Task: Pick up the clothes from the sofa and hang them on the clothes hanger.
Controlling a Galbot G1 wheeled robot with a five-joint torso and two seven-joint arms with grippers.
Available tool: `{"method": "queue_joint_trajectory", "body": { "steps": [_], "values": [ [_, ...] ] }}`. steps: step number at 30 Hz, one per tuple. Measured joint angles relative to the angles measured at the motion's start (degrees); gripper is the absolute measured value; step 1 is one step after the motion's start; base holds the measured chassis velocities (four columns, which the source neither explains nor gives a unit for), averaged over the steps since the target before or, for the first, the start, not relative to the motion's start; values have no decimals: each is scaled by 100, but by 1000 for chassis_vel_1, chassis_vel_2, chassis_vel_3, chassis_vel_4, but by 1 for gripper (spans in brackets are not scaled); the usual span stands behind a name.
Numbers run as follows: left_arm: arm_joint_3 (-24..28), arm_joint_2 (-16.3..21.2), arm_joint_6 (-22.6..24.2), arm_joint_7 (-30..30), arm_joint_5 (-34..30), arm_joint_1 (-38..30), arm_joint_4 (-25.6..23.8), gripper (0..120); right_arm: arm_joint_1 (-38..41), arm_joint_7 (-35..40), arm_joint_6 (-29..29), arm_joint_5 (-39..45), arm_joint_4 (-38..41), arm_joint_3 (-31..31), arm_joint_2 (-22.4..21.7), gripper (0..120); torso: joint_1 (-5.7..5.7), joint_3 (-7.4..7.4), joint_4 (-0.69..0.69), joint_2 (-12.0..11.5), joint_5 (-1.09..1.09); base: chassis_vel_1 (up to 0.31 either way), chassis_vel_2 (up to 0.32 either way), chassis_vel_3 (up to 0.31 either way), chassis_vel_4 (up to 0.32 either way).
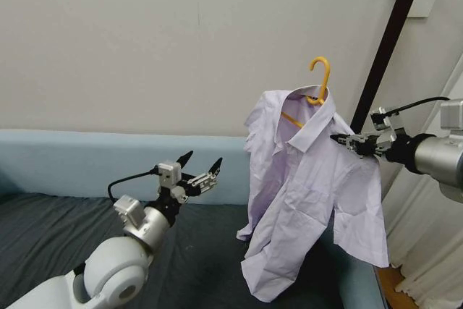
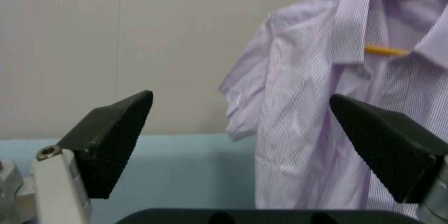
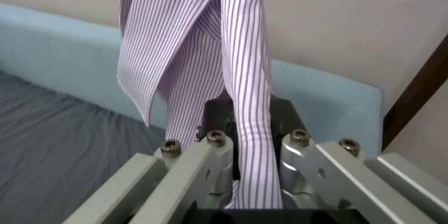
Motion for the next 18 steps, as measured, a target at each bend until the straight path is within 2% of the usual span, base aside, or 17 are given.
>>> {"method": "queue_joint_trajectory", "body": {
  "steps": [3,5,6,8,14,18],
  "values": [
    [-393,-320,-252,14,746,975,-66,100,-15,303,24,171,-4,209,-3,6,0,0,2,0,0,0,0,0,0],
    [-552,-569,-516,2,1345,1463,139,100,-121,613,-16,223,4,374,20,6,0,0,2,0,0,0,0,0,0],
    [-552,-569,-516,2,1345,1463,139,100,-121,613,-16,223,4,374,20,6,0,0,2,0,0,0,0,0,0],
    [-753,-878,-788,-12,1935,1921,404,100,-253,808,-85,251,27,470,28,6,0,0,1,0,1,0,0,0,0],
    [-1189,-1574,-1035,21,2432,2689,469,100,-302,906,-105,54,24,541,69,6,0,0,0,0,1,0,0,0,0],
    [-1295,-1772,-1278,20,2795,3142,612,100,-292,916,-76,-213,-13,513,95,6,0,0,2,0,1,0,0,0,0]
  ]
}}
